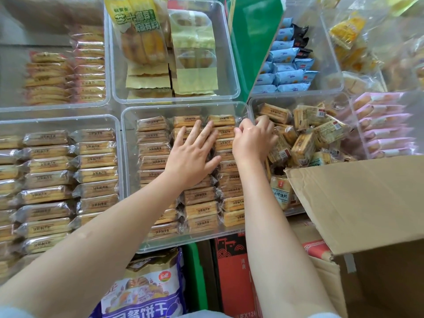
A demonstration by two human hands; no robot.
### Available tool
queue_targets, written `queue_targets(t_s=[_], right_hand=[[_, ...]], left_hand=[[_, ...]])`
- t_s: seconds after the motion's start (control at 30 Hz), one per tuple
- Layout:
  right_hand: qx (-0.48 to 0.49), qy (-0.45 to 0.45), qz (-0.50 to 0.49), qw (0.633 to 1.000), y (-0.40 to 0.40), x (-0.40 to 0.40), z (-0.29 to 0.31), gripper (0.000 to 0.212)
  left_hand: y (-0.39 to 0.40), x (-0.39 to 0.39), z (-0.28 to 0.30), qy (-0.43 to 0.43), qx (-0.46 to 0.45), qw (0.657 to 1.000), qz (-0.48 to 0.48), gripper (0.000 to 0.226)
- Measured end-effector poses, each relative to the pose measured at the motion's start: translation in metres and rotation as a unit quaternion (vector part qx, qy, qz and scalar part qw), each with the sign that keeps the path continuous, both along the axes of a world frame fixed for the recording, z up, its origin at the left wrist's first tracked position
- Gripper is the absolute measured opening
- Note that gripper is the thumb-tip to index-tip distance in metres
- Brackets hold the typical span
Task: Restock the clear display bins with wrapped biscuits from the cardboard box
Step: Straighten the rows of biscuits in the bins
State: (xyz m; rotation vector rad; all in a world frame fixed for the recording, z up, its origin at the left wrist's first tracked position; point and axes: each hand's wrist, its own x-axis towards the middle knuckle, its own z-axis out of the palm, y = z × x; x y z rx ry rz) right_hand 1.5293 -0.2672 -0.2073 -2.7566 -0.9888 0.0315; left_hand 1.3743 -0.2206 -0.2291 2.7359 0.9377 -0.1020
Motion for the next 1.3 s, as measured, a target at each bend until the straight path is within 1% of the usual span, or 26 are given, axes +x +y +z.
queue_targets(t_s=[0.07,0.13,0.3,0.4,0.47,0.6,0.77,0.9,1.0,1.1,1.2,1.3], right_hand=[[0.050,-0.009,0.004,0.999,-0.003,0.000,-0.003,0.010],[0.073,-0.015,0.003,0.997,-0.004,-0.001,-0.005,0.008],[0.038,-0.034,0.004,0.999,0.000,0.004,-0.004,0.011],[0.070,-0.059,0.025,0.995,0.000,0.005,-0.005,0.010],[0.079,-0.069,0.044,0.994,0.003,0.009,-0.007,0.013],[0.011,-0.064,0.044,0.997,0.015,0.012,-0.009,0.021],[-0.019,-0.051,0.038,0.998,0.028,0.016,-0.010,0.017],[0.025,-0.044,0.044,0.998,0.030,0.019,-0.011,0.010],[0.080,-0.062,0.035,0.994,0.026,0.018,-0.013,0.005],[0.121,-0.071,0.026,0.990,0.025,0.017,-0.015,0.004],[0.130,-0.080,0.030,0.988,0.024,0.016,-0.017,0.005],[0.112,-0.096,0.038,0.988,0.024,0.016,-0.018,0.003]], left_hand=[[0.000,0.001,0.000,-0.001,-0.001,1.000,0.001,0.073],[0.001,0.002,0.000,0.004,-0.003,1.000,0.004,0.072],[0.004,0.008,0.005,0.021,-0.001,1.000,0.008,0.072],[0.004,0.006,0.003,0.015,0.000,1.000,0.004,0.072],[0.003,0.005,0.001,0.012,-0.004,1.000,0.005,0.072],[0.002,0.006,-0.002,0.010,-0.001,1.000,0.011,0.071],[0.001,0.006,-0.002,0.006,-0.001,1.000,0.018,0.072],[0.001,0.005,-0.004,0.000,0.001,1.000,0.015,0.073],[0.001,0.006,-0.003,0.004,0.000,1.000,0.013,0.072],[0.003,0.010,0.001,0.017,-0.013,1.000,0.008,0.071],[0.007,0.011,0.005,0.028,-0.016,0.999,0.000,0.071],[0.010,0.011,0.009,0.037,-0.017,0.999,-0.011,0.072]])
